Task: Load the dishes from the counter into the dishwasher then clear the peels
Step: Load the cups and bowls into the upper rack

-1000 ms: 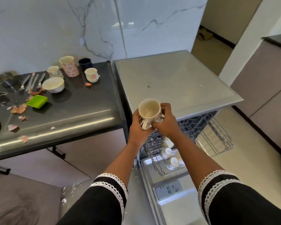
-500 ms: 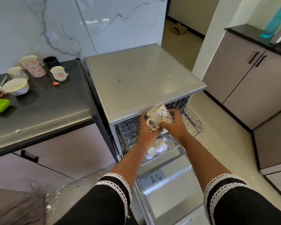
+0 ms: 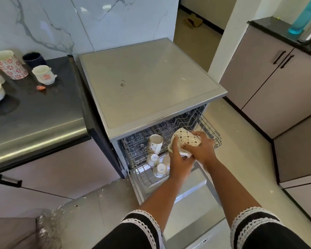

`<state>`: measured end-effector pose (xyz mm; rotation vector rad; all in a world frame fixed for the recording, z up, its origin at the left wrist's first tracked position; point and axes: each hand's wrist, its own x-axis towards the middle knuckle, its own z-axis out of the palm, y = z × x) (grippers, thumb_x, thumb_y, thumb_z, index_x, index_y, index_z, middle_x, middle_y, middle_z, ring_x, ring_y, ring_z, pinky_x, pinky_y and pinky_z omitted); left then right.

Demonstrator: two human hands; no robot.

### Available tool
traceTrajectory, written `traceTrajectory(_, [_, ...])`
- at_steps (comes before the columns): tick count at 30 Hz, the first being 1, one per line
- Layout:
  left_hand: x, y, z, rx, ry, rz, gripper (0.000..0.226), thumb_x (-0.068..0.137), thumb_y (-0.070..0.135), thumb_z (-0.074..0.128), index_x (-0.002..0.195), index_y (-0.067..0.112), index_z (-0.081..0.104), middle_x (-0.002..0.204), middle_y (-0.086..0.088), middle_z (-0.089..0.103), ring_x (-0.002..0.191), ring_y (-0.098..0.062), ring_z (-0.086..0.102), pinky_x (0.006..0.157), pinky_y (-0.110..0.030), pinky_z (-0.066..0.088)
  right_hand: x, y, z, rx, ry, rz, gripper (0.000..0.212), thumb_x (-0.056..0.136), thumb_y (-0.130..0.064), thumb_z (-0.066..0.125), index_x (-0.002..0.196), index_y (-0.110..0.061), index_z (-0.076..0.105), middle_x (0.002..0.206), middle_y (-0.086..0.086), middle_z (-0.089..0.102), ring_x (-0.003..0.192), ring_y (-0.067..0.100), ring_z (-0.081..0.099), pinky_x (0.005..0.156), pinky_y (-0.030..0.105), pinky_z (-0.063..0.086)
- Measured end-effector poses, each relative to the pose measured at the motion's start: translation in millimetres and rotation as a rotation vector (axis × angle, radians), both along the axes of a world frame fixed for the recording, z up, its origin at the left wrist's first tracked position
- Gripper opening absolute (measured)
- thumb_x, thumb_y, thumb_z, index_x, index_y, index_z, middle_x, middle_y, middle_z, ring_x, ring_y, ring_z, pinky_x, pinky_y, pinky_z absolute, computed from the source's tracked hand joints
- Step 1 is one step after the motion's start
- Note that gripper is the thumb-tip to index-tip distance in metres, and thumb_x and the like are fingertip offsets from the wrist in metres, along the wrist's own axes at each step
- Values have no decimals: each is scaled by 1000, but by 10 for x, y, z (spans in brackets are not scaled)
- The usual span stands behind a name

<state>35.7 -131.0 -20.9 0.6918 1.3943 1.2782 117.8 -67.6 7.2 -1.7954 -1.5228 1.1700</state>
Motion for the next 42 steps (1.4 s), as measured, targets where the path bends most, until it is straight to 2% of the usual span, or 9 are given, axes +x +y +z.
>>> traceTrajectory(9, [-75, 509, -133, -300, 249, -161, 71, 95, 20, 59, 152, 36, 21, 129, -9, 60, 109, -22, 61, 86, -31, 50, -66, 379, -308, -149, -29, -44, 74, 56, -58, 74, 121, -35, 47, 114, 4, 59, 105, 28, 58, 91, 43, 50])
traceTrajectory(16, [-174, 825, -399, -423, 135, -336, 106, 81, 34, 73, 152, 39, -5, 134, -13, 56, 115, -23, 59, 89, -34, 51, -174, 760, -504, -125, -244, 15, 78, 61, -45, 85, 123, -25, 42, 118, 6, 58, 108, 30, 54, 88, 41, 51])
traceTrajectory(20, [-94, 1014, -822, -509, 46, -291, 113, 52, 51, 74, 148, 34, 15, 113, -8, 65, 101, -23, 67, 87, -48, 56, -226, 1002, -620, -81, -458, 219, 85, 65, -42, 84, 133, -14, 41, 129, 9, 51, 120, 33, 41, 93, 39, 41])
traceTrajectory(25, [-243, 1092, -930, -527, 89, -261, 66, 60, 25, 77, 122, 29, 54, 116, -2, 64, 105, -20, 64, 89, -37, 55, -320, 1210, -727, -55, -634, 480, 92, 61, -23, 88, 140, -25, 41, 135, 15, 41, 123, 34, 41, 99, 41, 42])
traceTrajectory(28, [-417, 1160, -890, -475, 100, -220, 72, 77, -6, 61, 131, 38, 43, 124, 2, 54, 116, -19, 55, 84, -24, 51, -407, 1303, -812, -30, -712, 661, 94, 63, -17, 86, 142, -33, 38, 141, 12, 37, 129, 32, 35, 100, 42, 45])
traceTrajectory(30, [-564, 1241, -848, -454, 194, -224, 78, 85, -14, 44, 145, 33, 29, 133, 7, 44, 125, -15, 46, 98, -24, 43, -462, 1356, -876, -18, -733, 757, 95, 66, -15, 84, 145, -31, 34, 147, 7, 33, 133, 29, 33, 102, 40, 45])
traceTrajectory(33, [-777, 1384, -1030, -453, 273, -290, 72, 87, -12, 44, 145, 30, 34, 140, 6, 47, 125, -15, 51, 103, -33, 44, -543, 1439, -989, -21, -746, 822, 102, 68, -12, 83, 150, -21, 23, 152, 4, 30, 138, 28, 30, 107, 39, 40])
traceTrajectory(38, [-1029, 1605, -1218, -478, 355, -398, 53, 91, -5, 48, 139, 16, 48, 131, -2, 60, 115, -12, 59, 94, -24, 46, -563, 1529, -1186, -56, -706, 831, 105, 68, -6, 83, 151, -22, 21, 155, 6, 22, 142, 29, 26, 105, 42, 44])
traceTrajectory(42, [-1082, 1641, -1461, -528, 355, -393, 42, 87, 2, 58, 127, 14, 58, 117, -7, 68, 108, -17, 63, 99, -41, 50, -515, 1532, -1345, -8, -681, 842, 102, 64, -4, 83, 147, -31, 30, 148, 10, 23, 138, 32, 30, 101, 43, 47])
